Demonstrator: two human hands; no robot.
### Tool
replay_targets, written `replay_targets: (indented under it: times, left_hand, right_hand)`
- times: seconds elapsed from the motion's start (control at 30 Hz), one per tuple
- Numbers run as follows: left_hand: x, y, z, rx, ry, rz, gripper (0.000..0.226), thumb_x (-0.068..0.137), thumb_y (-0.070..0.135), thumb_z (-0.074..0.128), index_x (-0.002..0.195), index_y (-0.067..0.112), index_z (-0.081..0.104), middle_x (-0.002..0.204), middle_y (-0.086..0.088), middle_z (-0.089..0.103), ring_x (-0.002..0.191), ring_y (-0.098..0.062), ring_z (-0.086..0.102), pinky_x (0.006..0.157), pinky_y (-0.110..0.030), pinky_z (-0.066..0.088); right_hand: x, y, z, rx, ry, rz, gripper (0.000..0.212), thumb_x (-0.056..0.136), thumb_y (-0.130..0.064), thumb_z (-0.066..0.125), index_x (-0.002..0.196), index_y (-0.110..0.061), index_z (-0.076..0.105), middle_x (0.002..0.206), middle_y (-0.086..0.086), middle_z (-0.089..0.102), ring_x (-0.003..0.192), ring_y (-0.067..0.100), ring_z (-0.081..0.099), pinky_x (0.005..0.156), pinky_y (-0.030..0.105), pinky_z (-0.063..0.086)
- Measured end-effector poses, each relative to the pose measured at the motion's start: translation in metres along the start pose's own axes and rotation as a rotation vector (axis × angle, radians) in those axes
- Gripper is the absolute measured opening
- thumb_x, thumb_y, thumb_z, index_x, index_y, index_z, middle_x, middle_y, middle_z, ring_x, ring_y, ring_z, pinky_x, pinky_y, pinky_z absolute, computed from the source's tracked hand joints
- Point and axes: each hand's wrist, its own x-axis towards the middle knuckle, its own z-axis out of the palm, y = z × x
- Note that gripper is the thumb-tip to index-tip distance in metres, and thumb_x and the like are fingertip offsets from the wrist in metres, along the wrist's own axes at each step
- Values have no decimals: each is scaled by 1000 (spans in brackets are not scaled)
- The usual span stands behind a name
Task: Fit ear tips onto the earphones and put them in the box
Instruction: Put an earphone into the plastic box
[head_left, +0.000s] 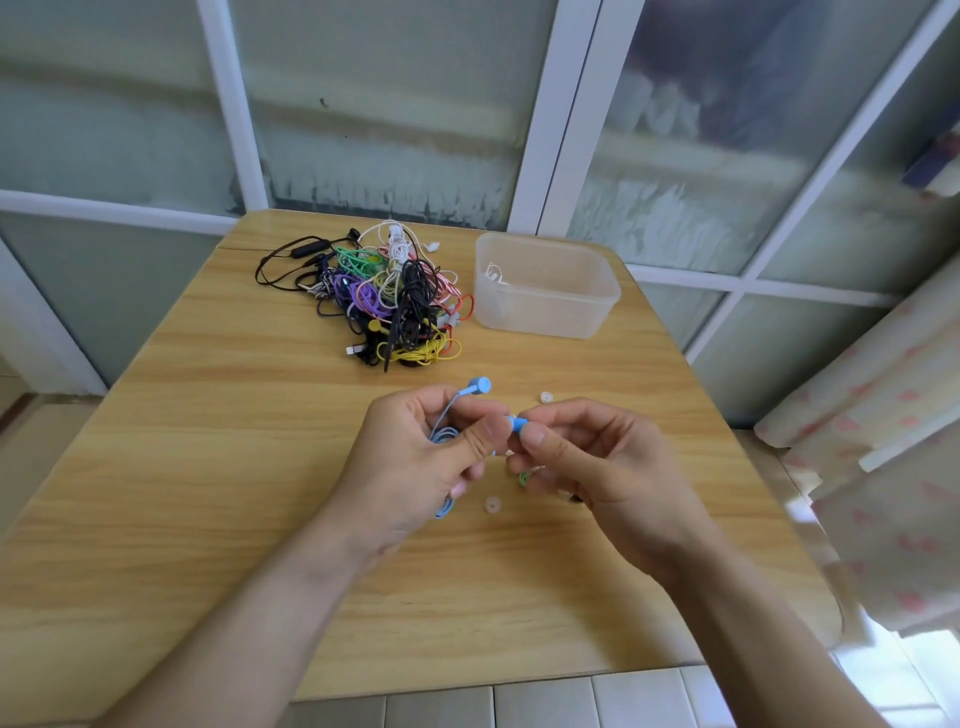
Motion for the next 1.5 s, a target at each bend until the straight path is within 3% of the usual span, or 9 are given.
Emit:
replay_targets:
  times: [0.3, 0.5, 0.63, 0.8, 1.0, 1.17, 1.33, 1.4, 1.5]
  left_hand:
    - [1, 1, 2, -154, -81, -165, 23, 70, 18, 70, 85, 1, 65, 64, -8, 61, 45, -11, 43, 38, -17, 32]
    - [-2, 4, 2, -81, -115, -216, 22, 71, 19, 69, 84, 1, 64, 62, -6, 60, 44, -9, 39, 36, -14, 27]
    - [-2, 7, 2, -18, -127, -229, 8, 83, 6, 67, 75, 6, 65, 60, -7, 59, 41, -8, 40, 38, -12, 33]
    - [-3, 9, 2, -11, -149, -212, 7, 76, 9, 69, 71, 9, 65, 59, -7, 59, 40, -9, 41, 40, -15, 36]
    - [-3, 10, -2, 30, -203, -298, 16, 65, 20, 70, 72, 7, 64, 58, -6, 60, 41, -8, 40, 35, -13, 26]
    - [0, 11, 0, -12, -145, -305, 9, 83, 7, 65, 76, 3, 61, 57, -6, 61, 39, -7, 38, 34, -12, 25]
    - [2, 12, 1, -123, -60, -309, 13, 85, 5, 62, 73, 3, 58, 57, -8, 59, 38, -6, 36, 33, -12, 20]
    - [1, 10, 2, -156, -19, -299, 11, 84, 6, 63, 76, 1, 58, 57, -8, 59, 38, -6, 36, 33, -12, 20]
    - [1, 5, 2, -140, 42, -224, 8, 85, 4, 64, 79, 0, 60, 57, -7, 58, 39, -7, 39, 35, -13, 29]
  right_hand:
    - [1, 1, -7, -36, -37, -103, 22, 72, -4, 72, 93, 2, 71, 79, 18, 74, 68, 22, 70, 63, 28, 57]
    - [0, -4, -10, -98, -74, -83, 19, 68, 0, 72, 87, 2, 72, 80, 15, 75, 68, 23, 74, 61, 24, 57]
    - [1, 0, -11, -77, -108, -38, 16, 69, -2, 72, 85, 0, 75, 82, 22, 74, 68, 26, 73, 63, 26, 58]
    - [2, -2, -10, -48, -134, -36, 11, 65, -1, 73, 76, -3, 77, 79, 21, 74, 66, 26, 73, 61, 26, 57]
    - [-1, -11, -10, -240, -157, -189, 11, 64, -2, 77, 74, -6, 76, 72, 11, 75, 63, 17, 72, 56, 16, 51]
    - [-3, -4, -8, -502, 20, -468, 14, 69, -14, 82, 82, -14, 77, 76, -2, 74, 70, 12, 70, 63, 26, 56]
    - [1, 0, -2, -765, 78, -745, 14, 79, -4, 80, 88, -14, 79, 81, -6, 72, 73, 10, 68, 64, 24, 52]
    - [2, 3, 2, -775, 101, -717, 18, 80, -2, 78, 89, -17, 79, 80, -6, 73, 72, 9, 69, 64, 22, 53]
    - [0, -1, 11, -465, 109, -412, 18, 79, 2, 77, 85, -15, 78, 72, -2, 74, 64, 12, 70, 59, 24, 54]
